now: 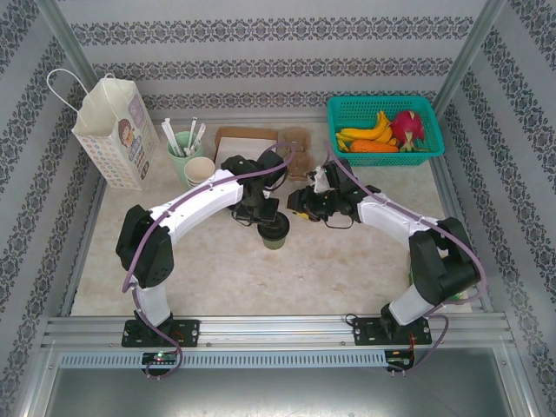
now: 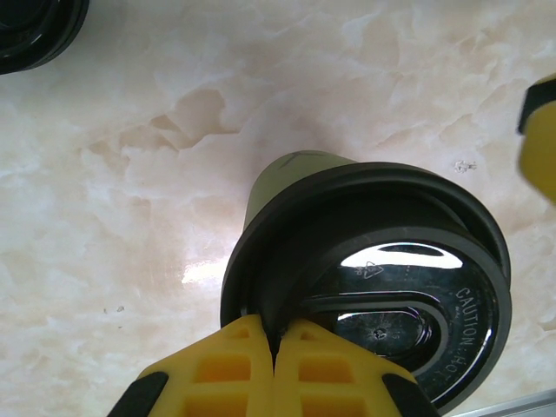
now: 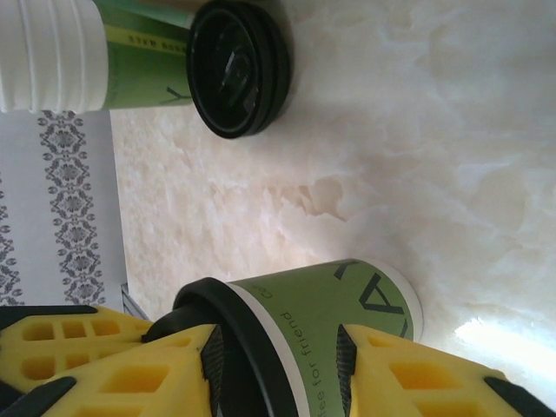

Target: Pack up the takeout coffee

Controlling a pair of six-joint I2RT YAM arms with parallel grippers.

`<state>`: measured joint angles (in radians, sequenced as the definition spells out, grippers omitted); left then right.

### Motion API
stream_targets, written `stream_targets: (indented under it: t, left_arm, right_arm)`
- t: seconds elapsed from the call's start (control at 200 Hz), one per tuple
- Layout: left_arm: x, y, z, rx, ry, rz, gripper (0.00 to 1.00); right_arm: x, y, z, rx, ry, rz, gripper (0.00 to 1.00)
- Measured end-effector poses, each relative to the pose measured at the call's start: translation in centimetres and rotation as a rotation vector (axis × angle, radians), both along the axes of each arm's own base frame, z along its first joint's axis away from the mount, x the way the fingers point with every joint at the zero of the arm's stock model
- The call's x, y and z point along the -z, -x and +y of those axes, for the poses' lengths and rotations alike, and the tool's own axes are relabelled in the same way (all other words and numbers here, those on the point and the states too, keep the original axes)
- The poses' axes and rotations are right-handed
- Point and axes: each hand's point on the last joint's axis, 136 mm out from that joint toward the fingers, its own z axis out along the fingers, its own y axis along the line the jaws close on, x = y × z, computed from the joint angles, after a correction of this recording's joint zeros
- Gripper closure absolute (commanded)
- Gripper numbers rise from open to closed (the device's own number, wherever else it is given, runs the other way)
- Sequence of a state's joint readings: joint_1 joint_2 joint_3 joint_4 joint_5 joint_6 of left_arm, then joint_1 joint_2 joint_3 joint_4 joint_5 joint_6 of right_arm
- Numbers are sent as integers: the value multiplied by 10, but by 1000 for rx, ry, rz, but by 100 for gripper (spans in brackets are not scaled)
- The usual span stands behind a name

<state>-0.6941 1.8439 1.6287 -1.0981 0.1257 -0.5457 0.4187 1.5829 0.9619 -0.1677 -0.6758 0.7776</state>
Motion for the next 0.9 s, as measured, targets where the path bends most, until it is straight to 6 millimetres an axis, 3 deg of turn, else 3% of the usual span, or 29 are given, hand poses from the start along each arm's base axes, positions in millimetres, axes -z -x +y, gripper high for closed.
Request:
stream_targets:
  t: [0.365,0.899]
  left_arm:
    - [1,1,-1,5,-5,-5,100]
    - [3,1,-1,8,-16,-52,100]
  right_arm:
    - [10,14,9,-59,-35,76,59]
    - [17,0,33,-126,-106,87,53]
